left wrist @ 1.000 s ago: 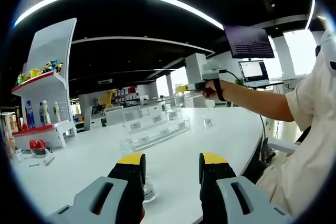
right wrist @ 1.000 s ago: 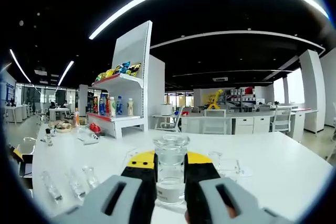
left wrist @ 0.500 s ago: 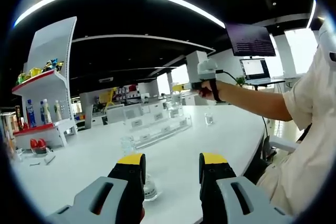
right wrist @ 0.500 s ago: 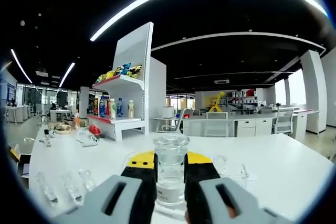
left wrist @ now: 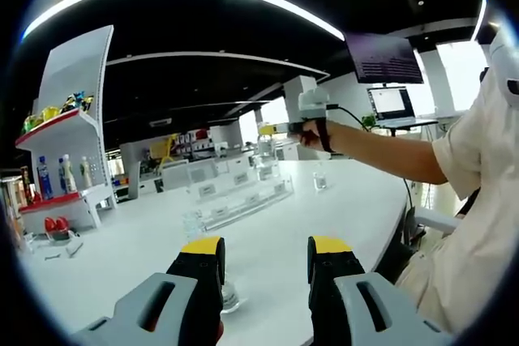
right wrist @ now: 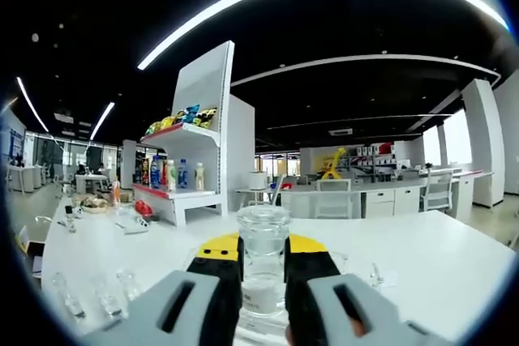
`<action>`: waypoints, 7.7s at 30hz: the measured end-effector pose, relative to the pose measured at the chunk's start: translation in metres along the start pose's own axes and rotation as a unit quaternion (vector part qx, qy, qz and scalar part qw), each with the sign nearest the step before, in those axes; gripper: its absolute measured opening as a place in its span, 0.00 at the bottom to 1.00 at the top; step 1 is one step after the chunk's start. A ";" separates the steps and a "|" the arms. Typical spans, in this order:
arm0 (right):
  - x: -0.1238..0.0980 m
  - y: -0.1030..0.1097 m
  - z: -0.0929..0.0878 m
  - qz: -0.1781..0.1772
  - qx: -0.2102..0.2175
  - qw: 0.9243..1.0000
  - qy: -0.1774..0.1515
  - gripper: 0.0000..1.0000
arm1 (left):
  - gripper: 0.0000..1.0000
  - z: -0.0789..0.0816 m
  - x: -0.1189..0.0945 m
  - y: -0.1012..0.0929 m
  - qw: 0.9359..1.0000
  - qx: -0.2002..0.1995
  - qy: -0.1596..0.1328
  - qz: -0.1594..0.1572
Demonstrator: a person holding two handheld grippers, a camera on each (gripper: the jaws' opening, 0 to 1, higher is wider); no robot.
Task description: Identify the label on the chemical reagent bottle, grasp the chemical reagent bottle, and place it in the designated position on the reagent rack
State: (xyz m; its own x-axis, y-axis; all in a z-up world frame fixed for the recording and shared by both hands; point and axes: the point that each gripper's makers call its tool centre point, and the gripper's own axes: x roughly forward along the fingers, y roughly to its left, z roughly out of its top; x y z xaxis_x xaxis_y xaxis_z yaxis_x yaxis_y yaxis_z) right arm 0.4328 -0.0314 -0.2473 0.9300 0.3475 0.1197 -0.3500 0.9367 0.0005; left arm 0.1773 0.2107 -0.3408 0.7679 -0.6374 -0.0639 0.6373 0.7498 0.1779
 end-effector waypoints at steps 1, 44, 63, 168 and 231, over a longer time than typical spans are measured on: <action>0.001 -0.001 -0.001 0.000 0.001 1.000 0.000 0.19 | 0.42 0.000 0.000 0.000 1.000 0.000 0.000 -0.001; 0.067 0.000 -0.050 0.017 0.003 1.000 0.011 0.19 | 0.42 -0.009 0.015 0.005 1.000 -0.001 0.017 -0.011; 0.093 -0.004 -0.070 0.032 -0.009 0.999 0.006 0.18 | 0.42 -0.014 0.018 0.012 1.000 -0.005 0.022 -0.010; 0.090 -0.007 -0.166 0.026 -0.023 0.996 0.079 0.19 | 0.42 -0.016 0.020 0.017 1.000 -0.006 0.024 -0.004; 0.012 0.000 -0.102 0.034 -0.015 0.997 0.072 0.35 | 0.44 0.004 0.007 0.006 1.000 0.002 -0.001 0.014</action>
State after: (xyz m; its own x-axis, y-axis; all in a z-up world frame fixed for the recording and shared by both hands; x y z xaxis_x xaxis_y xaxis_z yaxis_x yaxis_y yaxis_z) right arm 0.4557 -0.0234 -0.3472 0.9112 0.4111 -0.0256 -0.4118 0.9107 -0.0332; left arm 0.1866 0.2099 -0.3363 0.7848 -0.6171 -0.0564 0.6157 0.7661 0.1843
